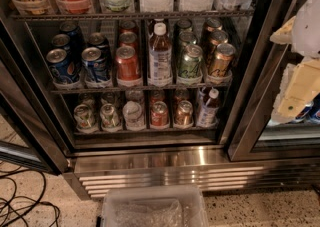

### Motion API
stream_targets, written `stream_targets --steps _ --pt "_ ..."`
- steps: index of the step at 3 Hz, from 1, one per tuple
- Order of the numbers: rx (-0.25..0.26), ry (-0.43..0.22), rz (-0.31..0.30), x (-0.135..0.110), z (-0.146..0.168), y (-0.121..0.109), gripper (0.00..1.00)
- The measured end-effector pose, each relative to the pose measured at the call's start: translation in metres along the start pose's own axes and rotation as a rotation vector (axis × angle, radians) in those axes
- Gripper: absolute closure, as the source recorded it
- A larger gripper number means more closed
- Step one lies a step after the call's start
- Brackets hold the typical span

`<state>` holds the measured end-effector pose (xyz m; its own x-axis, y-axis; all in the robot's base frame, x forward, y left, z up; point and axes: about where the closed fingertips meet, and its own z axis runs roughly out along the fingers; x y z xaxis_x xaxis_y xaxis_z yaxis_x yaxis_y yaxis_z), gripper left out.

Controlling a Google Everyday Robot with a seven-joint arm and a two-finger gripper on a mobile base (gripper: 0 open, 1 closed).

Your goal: Pick coke can from middle shelf of fridge

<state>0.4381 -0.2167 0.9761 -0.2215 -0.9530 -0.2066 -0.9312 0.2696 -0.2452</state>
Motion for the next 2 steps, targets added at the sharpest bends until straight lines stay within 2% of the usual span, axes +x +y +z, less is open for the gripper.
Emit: stream_targets --steps 1,2 --pt "0.000 0.000 0.000 0.0000 0.0000 0.0000 0.00" --pt "0.010 -0.069 -0.022 -0.0093 0.0052 0.0052 0.00"
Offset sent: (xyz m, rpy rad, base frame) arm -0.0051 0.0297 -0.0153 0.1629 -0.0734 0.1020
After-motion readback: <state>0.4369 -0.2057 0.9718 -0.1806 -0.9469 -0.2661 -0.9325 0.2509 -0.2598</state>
